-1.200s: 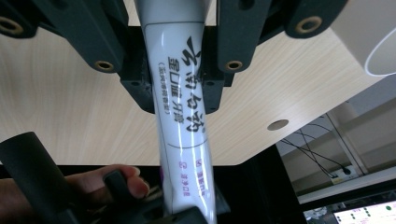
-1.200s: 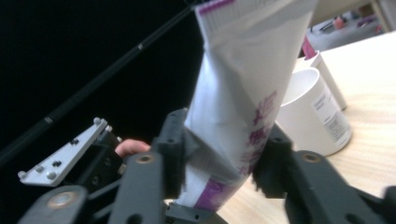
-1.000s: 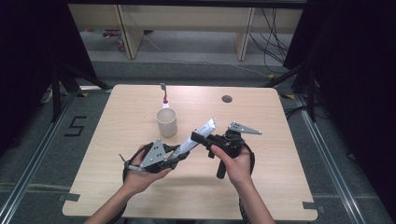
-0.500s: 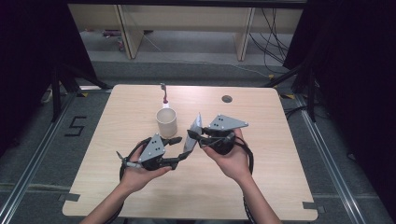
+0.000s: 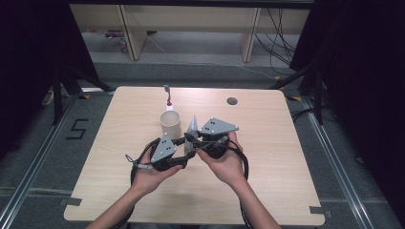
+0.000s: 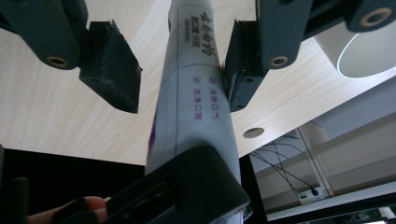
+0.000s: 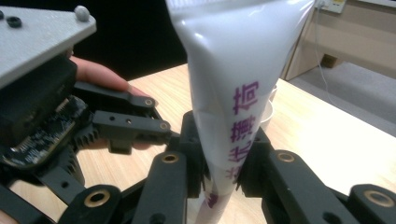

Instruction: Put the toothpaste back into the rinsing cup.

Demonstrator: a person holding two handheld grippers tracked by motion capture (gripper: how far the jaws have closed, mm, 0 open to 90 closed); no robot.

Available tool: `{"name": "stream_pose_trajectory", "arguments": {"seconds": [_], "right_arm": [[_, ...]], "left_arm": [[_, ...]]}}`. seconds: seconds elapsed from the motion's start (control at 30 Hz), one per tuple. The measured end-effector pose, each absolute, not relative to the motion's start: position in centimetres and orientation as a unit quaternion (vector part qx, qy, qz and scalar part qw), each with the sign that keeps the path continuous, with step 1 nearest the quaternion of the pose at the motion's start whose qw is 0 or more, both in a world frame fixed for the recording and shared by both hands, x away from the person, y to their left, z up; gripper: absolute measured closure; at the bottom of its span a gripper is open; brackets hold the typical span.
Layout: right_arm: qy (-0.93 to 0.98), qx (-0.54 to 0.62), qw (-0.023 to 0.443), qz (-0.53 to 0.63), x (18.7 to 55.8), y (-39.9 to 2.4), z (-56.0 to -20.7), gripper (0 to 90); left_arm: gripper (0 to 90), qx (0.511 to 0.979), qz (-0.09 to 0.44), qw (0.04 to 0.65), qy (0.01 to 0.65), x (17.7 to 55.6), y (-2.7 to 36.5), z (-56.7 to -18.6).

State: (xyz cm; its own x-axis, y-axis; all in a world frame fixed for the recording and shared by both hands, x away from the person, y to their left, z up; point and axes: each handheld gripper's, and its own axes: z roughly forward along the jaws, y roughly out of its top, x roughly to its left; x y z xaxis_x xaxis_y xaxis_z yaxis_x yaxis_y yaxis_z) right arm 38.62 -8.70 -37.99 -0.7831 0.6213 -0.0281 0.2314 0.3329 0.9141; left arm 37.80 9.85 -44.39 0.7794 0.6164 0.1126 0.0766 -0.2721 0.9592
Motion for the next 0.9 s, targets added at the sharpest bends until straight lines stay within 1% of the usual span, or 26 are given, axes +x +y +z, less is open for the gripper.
{"name": "stream_pose_trajectory", "arguments": {"seconds": [0.17,0.3,0.47,0.67,0.83,0.9], "right_arm": [[0.789,0.285,0.187,0.511,38.4,-8.4,-37.9,75.8],[0.786,0.285,0.204,0.510,38.5,-8.3,-37.7,75.8],[0.779,0.304,0.208,0.507,38.5,-7.9,-37.8,75.8],[0.774,0.323,0.213,0.502,38.6,-7.8,-37.8,75.8],[0.771,0.331,0.206,0.504,38.5,-7.8,-37.7,75.2],[0.772,0.327,0.205,0.505,38.6,-7.8,-37.7,74.4]], "left_arm": [[51.0,0.752,0.262,0.558,0.234,38.0,9.5,-44.4],[54.7,0.748,0.276,0.554,0.239,38.1,9.3,-44.4],[54.6,0.749,0.294,0.540,0.246,38.1,8.8,-44.4],[56.2,0.751,0.294,0.538,0.246,38.3,8.6,-44.4],[61.6,0.752,0.290,0.540,0.244,38.3,8.7,-44.3],[65.2,0.751,0.291,0.540,0.243,38.2,8.8,-44.2]]}}
